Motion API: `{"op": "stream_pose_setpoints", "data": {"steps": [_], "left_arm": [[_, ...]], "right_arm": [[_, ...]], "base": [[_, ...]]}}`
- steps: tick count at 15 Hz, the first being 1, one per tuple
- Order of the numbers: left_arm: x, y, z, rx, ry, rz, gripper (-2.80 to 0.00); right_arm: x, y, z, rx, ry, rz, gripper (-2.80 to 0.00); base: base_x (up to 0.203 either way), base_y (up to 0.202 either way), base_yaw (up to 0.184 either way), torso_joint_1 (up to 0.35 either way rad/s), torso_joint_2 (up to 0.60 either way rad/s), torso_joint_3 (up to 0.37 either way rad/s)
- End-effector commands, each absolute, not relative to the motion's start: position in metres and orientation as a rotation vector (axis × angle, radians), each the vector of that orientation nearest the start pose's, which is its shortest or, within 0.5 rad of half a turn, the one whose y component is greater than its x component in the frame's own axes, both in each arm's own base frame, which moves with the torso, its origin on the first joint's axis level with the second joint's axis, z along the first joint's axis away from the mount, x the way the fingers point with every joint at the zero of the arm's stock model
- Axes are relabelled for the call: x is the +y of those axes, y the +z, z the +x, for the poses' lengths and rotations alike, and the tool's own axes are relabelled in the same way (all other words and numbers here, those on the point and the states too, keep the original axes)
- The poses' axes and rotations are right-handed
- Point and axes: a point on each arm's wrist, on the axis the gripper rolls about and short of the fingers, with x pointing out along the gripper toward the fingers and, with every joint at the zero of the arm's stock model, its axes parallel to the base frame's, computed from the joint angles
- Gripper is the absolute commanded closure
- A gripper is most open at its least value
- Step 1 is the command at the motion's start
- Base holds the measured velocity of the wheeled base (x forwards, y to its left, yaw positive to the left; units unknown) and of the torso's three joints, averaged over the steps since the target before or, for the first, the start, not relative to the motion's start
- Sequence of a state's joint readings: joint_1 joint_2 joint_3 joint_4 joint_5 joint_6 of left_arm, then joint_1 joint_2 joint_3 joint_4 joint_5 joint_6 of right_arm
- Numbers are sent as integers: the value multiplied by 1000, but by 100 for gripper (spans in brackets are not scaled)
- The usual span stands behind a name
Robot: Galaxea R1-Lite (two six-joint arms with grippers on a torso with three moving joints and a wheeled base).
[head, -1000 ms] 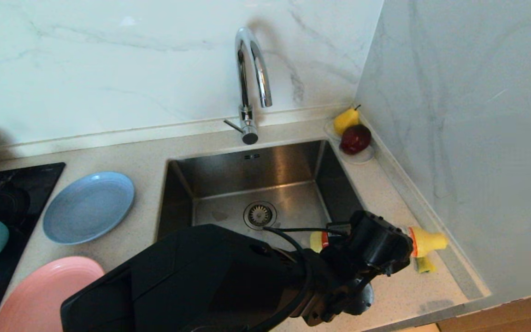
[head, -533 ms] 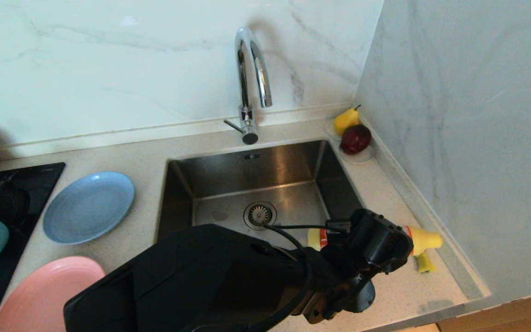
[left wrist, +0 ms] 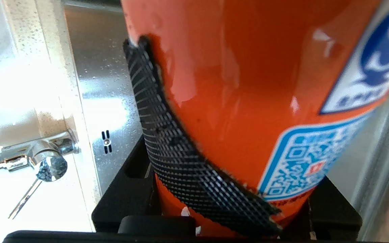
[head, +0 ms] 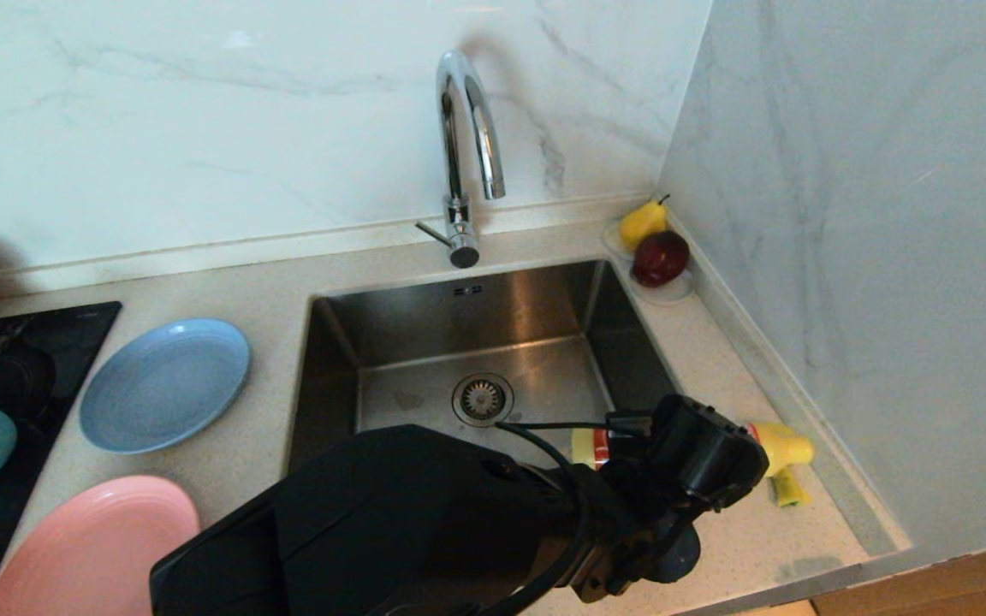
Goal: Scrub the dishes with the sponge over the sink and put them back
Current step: Squeeze it onto the sponge
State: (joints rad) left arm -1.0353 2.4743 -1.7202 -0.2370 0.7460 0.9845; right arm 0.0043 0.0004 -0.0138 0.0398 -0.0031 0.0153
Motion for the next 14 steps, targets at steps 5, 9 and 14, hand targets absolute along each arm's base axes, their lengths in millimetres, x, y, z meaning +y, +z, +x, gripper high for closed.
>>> {"op": "stream_pose_setpoints", "data": {"steps": [5,9,14], "left_arm": [[-422,75,269,165,-395,1405,0],[-422,74,270,179,-356,1419,0],[-431,74,276,171,-305,1406,0]], "right_arm": [[0,75,-24,25,1,15,0],[0,75,-24,25,1,15,0],[0,75,-24,26,1,15,0]], "base": [[0,0,0,0,0,0],[0,0,0,0,0,0],[0,0,0,0,0,0]]}}
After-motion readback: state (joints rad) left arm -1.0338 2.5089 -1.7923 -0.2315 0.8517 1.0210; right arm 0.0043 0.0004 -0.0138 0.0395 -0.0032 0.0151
